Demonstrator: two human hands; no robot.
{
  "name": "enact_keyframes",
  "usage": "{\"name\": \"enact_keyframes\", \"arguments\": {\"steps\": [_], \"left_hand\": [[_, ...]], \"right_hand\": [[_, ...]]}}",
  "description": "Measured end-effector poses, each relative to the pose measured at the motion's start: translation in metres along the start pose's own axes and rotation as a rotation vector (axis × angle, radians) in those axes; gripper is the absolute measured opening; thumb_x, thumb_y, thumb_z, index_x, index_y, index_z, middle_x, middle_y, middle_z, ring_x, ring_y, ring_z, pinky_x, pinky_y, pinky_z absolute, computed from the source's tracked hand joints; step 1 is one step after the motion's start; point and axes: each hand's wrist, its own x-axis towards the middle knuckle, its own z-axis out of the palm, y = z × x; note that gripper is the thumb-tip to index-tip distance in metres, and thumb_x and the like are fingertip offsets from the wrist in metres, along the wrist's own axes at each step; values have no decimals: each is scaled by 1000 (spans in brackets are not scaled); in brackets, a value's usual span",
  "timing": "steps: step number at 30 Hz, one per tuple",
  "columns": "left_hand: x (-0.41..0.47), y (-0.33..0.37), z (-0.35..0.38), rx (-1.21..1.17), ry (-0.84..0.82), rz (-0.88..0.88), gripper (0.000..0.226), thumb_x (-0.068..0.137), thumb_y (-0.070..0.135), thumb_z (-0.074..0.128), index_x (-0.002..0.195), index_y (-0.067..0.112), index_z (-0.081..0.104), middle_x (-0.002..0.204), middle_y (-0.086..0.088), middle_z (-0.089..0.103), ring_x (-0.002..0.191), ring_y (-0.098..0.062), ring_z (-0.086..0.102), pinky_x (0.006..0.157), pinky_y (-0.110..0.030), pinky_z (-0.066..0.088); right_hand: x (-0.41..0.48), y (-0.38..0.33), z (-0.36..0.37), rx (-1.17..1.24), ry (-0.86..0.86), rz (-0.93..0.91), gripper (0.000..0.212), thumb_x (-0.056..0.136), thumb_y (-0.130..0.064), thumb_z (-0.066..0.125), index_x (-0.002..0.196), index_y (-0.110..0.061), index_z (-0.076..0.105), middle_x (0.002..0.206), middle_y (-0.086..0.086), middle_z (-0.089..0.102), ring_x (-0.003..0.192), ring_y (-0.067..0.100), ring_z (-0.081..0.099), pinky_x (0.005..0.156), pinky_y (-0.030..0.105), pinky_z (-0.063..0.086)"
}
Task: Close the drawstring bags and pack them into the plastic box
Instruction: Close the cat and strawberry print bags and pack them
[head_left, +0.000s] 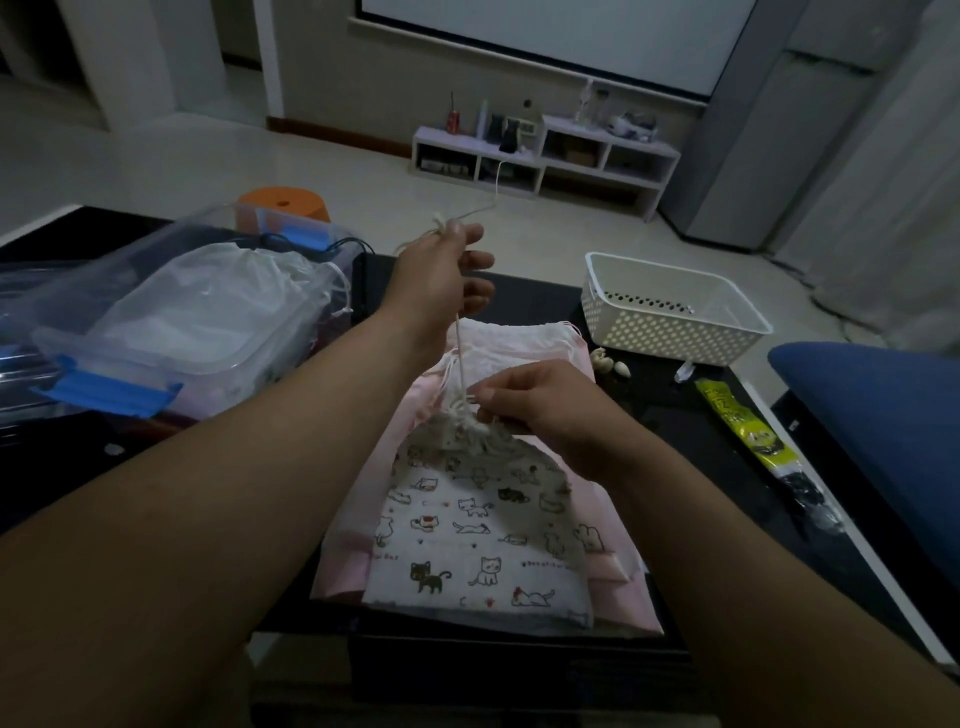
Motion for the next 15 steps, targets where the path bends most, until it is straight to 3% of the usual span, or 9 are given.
{"name": "enact_keyframes", "arguments": {"steps": [6, 11, 13, 15], "left_hand": [[-6, 1, 17, -11, -114, 23, 45, 113, 41, 31, 143, 19, 57, 123, -6, 68, 94, -19, 64, 84, -32, 56], [-15, 4, 29, -27, -218, 16, 49, 112, 46, 32, 153, 22, 46, 132, -6, 64, 114, -24, 66, 96, -38, 58], [-16, 2, 25, 84, -260, -30, 63, 107, 59, 37, 158, 22, 36, 145, -8, 55, 120, -26, 63, 102, -47, 54], [-21, -3, 12, 379, -268, -85, 76, 100, 68, 44, 159, 20, 32, 153, -9, 48, 117, -25, 62, 105, -53, 50]], "right_hand": [[-1, -2, 6, -72, 3, -61, 17, 99, -24, 70, 107, -15, 82, 95, -4, 81, 91, 13, 73, 91, 33, 57], [3, -4, 13, -90, 26, -70, 16, 98, -26, 69, 101, -20, 83, 96, -5, 80, 92, 14, 73, 95, 41, 59], [3, -4, 10, -73, 30, -66, 17, 100, -26, 67, 99, -19, 82, 94, -4, 79, 92, 15, 73, 94, 41, 58], [1, -1, 3, -37, 37, -58, 18, 102, -24, 65, 97, -16, 80, 89, -2, 78, 84, 13, 69, 87, 36, 56]]}}
